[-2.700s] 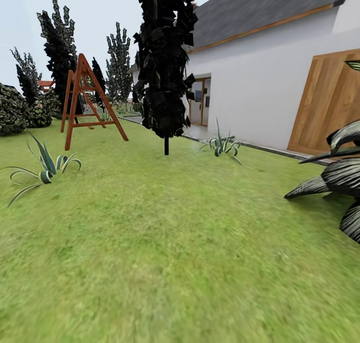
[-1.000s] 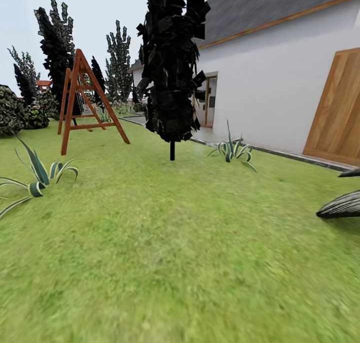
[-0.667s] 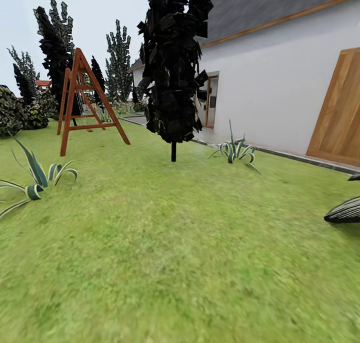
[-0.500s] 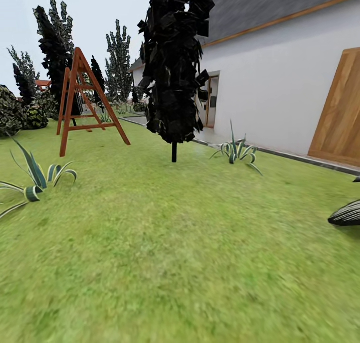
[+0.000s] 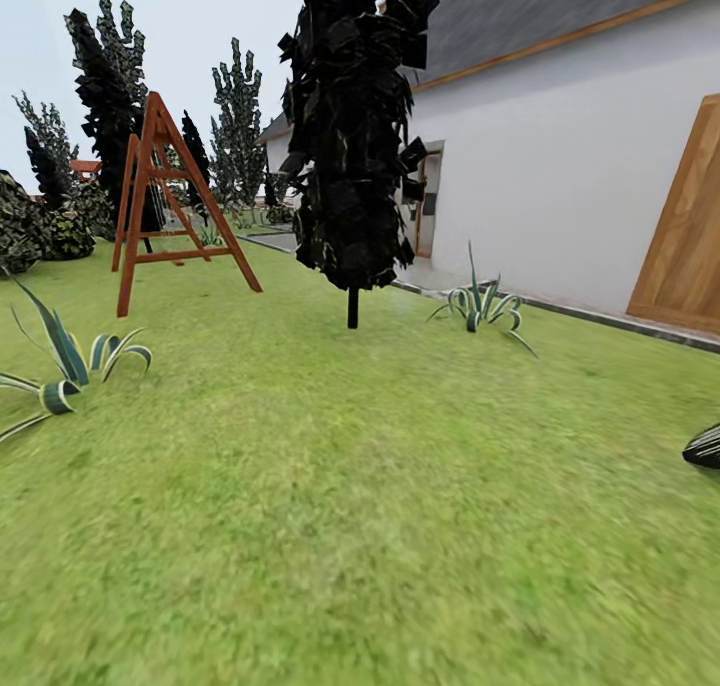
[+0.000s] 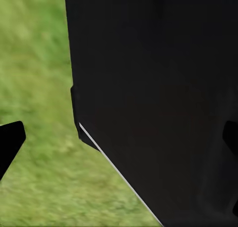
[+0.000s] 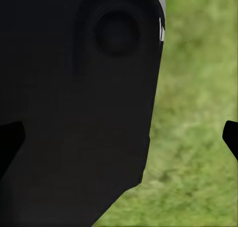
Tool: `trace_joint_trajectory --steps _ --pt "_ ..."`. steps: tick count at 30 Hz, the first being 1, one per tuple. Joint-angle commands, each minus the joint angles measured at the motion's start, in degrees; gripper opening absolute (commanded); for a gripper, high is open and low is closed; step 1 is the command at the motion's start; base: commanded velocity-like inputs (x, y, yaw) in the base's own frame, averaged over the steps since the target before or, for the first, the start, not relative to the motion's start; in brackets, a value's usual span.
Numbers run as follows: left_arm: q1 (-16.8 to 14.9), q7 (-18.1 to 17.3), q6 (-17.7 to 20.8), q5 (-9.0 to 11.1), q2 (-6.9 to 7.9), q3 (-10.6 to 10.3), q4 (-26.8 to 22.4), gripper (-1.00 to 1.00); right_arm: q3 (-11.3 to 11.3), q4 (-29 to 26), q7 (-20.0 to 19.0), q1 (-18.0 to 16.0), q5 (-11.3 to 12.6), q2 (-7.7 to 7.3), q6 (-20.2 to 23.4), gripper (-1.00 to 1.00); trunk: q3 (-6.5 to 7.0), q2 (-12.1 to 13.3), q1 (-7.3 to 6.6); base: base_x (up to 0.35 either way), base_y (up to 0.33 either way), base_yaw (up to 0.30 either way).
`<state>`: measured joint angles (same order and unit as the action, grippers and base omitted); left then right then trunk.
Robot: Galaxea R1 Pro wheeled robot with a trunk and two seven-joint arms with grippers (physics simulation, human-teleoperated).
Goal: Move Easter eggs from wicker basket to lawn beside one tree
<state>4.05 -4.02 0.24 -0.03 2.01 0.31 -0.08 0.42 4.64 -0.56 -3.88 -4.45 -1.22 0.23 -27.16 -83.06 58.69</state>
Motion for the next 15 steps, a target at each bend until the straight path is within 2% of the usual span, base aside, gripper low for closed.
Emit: trace_joint_trajectory --steps 1,15 --pt "-0.01 -0.20 0.03 0.01 0.01 0.04 -0.01 1.00 0.02 0.11 -0.06 -0.06 -0.47 -0.01 0.03 1.00 -0.04 -0.02 0.03 0.317 0.143 0.000" --pt "-0.01 -0.20 0.03 -0.05 0.01 0.04 -0.01 1.00 0.02 0.11 -0.06 -0.06 -0.46 -0.01 0.03 1.00 -0.04 -0.02 0.03 0.317 0.142 0.000"
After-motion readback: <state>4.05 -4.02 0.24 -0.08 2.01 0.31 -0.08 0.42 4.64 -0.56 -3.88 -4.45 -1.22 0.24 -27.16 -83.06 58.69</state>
